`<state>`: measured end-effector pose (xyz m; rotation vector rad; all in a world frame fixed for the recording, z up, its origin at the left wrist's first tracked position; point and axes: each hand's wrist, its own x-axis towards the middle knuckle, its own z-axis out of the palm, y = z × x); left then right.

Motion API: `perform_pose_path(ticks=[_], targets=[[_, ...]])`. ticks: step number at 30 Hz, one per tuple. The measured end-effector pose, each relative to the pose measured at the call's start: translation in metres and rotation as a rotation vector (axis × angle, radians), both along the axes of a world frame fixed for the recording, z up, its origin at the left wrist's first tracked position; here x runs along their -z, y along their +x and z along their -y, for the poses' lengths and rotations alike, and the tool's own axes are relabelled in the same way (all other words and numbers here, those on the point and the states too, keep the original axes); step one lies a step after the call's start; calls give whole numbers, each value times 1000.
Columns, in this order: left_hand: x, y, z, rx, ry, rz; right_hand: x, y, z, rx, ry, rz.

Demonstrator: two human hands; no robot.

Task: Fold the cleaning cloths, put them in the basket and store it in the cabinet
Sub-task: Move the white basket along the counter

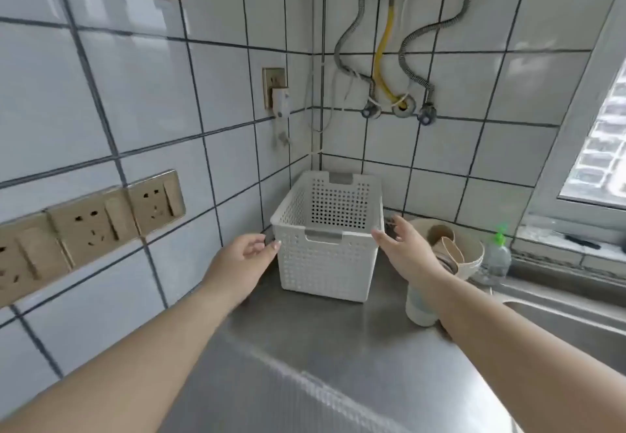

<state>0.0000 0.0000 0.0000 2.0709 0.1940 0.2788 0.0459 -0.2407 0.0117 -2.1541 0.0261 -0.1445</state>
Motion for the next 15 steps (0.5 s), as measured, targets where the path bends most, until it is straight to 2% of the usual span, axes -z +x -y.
perform_pose_path(ticks=[6,9,12,15], targets=[[34,77,-13,-28,-9,-90,45,84,-8,150,228,-178],[54,115,-12,-89,-196,-161,67,113,-10,196,293,-231],[71,149,-4,-135,-357,-155,80,131,-10,184,395,-314],[79,169,-3,-122,-345,-115,93,143,-7,178,512,-358]])
